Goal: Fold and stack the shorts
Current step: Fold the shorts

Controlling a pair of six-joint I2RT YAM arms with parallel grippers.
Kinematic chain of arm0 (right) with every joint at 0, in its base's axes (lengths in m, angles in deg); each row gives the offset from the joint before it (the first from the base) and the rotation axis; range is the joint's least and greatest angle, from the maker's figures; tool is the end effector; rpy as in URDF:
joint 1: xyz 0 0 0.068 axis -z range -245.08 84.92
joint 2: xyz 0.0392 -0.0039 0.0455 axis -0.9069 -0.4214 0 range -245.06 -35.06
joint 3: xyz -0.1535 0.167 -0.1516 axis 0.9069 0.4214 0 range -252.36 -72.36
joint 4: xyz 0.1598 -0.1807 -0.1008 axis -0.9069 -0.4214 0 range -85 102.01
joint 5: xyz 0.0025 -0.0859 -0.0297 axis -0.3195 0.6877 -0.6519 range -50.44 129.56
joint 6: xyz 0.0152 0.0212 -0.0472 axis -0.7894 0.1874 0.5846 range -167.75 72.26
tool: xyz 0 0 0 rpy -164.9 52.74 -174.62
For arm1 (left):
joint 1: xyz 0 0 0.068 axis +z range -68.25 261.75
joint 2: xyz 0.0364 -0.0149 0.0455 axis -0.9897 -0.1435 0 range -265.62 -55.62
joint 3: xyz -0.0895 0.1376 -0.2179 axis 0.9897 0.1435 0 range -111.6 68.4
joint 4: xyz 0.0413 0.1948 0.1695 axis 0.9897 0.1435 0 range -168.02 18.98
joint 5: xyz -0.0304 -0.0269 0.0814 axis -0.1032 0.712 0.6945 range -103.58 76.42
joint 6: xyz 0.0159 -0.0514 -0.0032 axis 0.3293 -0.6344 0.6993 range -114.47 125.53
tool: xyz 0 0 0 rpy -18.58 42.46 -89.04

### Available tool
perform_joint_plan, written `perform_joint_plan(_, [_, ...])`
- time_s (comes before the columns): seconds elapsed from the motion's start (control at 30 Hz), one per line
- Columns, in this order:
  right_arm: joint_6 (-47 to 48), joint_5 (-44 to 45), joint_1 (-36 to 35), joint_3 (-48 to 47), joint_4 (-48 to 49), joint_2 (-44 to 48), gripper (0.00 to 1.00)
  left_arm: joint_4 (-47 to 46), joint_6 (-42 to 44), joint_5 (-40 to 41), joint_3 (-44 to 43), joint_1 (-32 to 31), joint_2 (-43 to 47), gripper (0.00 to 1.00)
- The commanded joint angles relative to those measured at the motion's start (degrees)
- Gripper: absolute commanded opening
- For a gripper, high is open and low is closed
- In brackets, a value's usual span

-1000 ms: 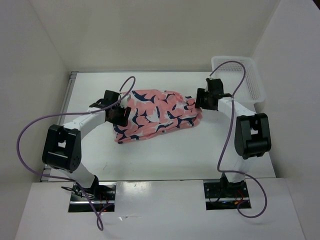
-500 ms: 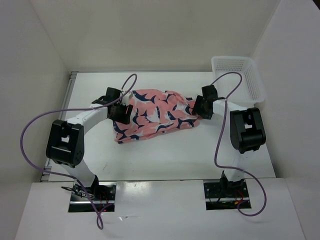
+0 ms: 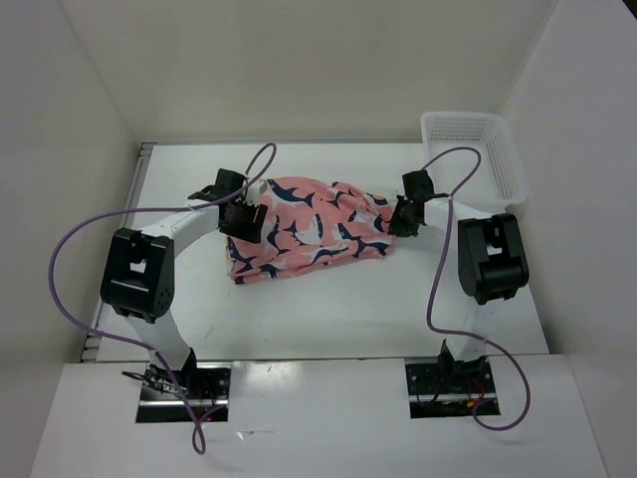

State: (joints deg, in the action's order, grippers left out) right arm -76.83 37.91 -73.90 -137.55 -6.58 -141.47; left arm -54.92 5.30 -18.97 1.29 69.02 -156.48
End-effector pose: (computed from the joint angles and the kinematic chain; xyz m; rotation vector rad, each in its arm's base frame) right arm 0.3690 0.0583 0.1556 0.4542 2.6004 0.2673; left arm 0.3569 -0.0841 0.1949 0.3156 2.5502 -0.2064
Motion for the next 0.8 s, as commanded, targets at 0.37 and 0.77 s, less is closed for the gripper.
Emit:
perform_joint_plan(0.37, [27.2, 8.8, 0.0, -7.8, -5.8, 11.7, 0.00, -4.5, 0.2, 3.0, -1.3, -3.3, 2.9, 0.75])
perform_joint_plan(0.77, [39.2, 18.9, 0.0, -13.2, -1.8, 17.6, 0.00, -7.2, 0.2, 0.2, 3.1, -8.6, 2.6, 0.78])
